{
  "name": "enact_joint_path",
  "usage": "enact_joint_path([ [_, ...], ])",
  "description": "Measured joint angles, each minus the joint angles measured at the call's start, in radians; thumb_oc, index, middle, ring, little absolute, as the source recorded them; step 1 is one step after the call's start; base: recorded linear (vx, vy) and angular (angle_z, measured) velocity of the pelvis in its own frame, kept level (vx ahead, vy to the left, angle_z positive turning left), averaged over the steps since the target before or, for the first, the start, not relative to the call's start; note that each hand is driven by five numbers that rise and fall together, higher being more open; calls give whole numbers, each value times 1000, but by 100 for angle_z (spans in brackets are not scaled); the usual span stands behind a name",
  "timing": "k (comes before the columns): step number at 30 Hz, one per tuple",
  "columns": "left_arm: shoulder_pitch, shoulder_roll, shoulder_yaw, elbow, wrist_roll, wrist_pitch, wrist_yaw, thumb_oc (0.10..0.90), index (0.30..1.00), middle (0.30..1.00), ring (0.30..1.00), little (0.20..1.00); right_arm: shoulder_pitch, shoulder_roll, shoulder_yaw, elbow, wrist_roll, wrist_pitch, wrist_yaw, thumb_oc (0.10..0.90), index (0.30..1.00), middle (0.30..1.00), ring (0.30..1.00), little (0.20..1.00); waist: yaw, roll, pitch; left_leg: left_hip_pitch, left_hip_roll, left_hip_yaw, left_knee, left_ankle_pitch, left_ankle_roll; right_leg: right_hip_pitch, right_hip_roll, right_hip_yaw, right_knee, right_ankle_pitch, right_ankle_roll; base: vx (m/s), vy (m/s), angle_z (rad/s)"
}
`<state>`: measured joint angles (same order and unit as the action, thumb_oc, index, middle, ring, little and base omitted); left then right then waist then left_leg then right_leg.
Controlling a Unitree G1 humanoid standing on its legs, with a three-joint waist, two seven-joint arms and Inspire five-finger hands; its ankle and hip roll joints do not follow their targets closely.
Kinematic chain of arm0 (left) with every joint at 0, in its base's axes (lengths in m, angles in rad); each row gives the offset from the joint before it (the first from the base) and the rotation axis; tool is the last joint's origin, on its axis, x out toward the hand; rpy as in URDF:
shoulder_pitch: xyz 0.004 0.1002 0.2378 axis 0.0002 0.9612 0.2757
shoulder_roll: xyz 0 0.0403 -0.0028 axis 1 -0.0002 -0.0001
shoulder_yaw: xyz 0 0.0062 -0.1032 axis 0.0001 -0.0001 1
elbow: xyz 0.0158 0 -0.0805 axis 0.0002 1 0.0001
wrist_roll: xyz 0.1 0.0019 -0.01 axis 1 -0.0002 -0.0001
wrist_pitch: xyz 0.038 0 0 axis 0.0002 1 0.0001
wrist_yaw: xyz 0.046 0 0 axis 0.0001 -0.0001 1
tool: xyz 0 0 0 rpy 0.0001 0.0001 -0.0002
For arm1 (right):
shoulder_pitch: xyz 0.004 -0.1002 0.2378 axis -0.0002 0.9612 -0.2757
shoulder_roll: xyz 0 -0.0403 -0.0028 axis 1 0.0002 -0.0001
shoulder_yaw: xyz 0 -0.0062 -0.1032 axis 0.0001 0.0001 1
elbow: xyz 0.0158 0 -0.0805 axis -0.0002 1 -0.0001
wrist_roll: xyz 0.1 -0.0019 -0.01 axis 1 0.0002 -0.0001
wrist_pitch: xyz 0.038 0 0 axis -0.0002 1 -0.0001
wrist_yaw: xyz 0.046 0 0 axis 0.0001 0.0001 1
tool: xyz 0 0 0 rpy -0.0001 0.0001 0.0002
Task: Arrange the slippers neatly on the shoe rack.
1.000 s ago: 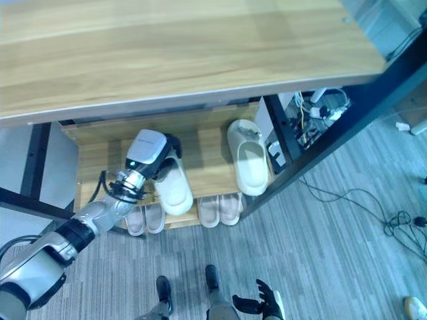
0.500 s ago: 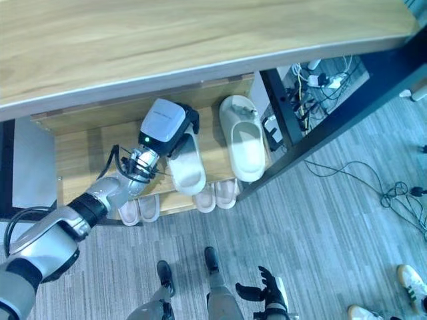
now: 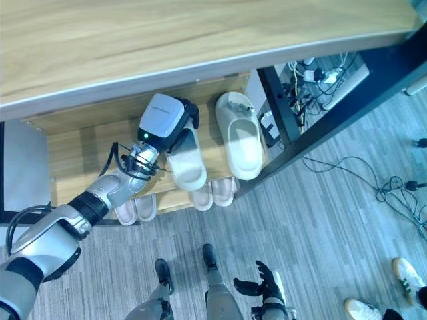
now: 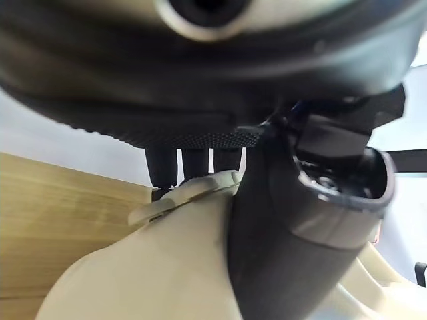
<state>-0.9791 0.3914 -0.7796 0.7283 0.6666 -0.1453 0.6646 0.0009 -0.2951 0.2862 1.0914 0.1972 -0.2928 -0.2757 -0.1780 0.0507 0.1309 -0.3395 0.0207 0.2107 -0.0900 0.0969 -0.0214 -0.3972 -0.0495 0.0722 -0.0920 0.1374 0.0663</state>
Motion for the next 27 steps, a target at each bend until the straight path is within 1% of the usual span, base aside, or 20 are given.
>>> enact_joint_path([
  [9, -4, -20, 1, 0, -36, 0, -1, 400, 300, 300, 300, 300, 0, 0, 2, 0, 0, 0, 0, 800, 900, 900, 900, 900, -6, -1, -1, 0, -1, 3, 0, -2, 3, -2, 0, 5, 0, 0, 0, 1, -1, 0],
  [12, -6, -39, -2, 2, -37, 0, -2, 400, 300, 300, 300, 300, -4, 0, 9, 0, 0, 0, -1, 800, 900, 900, 900, 900, -6, -8, -5, 0, -1, 4, 0, -2, 3, -5, 0, 11, 0, 1, 1, 0, 0, 0],
  [18, -6, -70, -5, 2, -36, 0, -2, 400, 300, 300, 300, 300, -11, 1, 12, -1, 0, 0, -1, 800, 900, 900, 900, 900, -21, -9, -6, -1, -1, 6, 0, -2, 4, -6, -1, 12, 0, 2, 2, 0, 0, 0],
  [19, -6, -72, -5, 2, -36, 0, -2, 431, 347, 347, 347, 347, -11, 1, 12, -1, 0, 0, -1, 800, 900, 900, 900, 900, -23, -9, -6, -1, -1, 6, 0, -2, 4, -6, -1, 12, 0, 2, 2, 0, 0, 0],
  [20, -6, -76, -5, 6, -36, 0, -1, 632, 648, 648, 648, 648, -12, 2, 14, -1, 1, 0, -1, 800, 900, 900, 900, 900, -28, -12, -8, -1, -1, 8, 0, -2, 4, -8, 0, 14, 0, 3, 2, 2, -9, -8],
  [21, -6, -81, -5, 16, -36, 0, -1, 681, 721, 721, 721, 721, -11, 3, 24, 0, 2, 0, -1, 800, 900, 900, 900, 900, -29, -19, -16, -2, -1, 13, 0, -2, 4, -13, 0, 19, 0, 4, 1, 1, -14, -11],
  [22, -6, -86, -6, 28, -36, 2, -1, 800, 900, 900, 900, 900, -12, 7, 33, 0, 3, 0, -1, 800, 900, 900, 900, 900, -32, -26, -27, -5, 0, 14, 0, -2, 4, -16, 2, 21, 0, 6, 1, -2, -9, -9],
  [27, -6, -126, -15, 85, -39, 7, -2, 800, 900, 900, 900, 900, -12, 10, 34, 1, 3, -1, -2, 800, 900, 900, 900, 900, -31, -31, -40, -5, -1, 14, 0, -2, 4, -17, 1, 21, 0, 8, 3, 0, 0, 0],
])
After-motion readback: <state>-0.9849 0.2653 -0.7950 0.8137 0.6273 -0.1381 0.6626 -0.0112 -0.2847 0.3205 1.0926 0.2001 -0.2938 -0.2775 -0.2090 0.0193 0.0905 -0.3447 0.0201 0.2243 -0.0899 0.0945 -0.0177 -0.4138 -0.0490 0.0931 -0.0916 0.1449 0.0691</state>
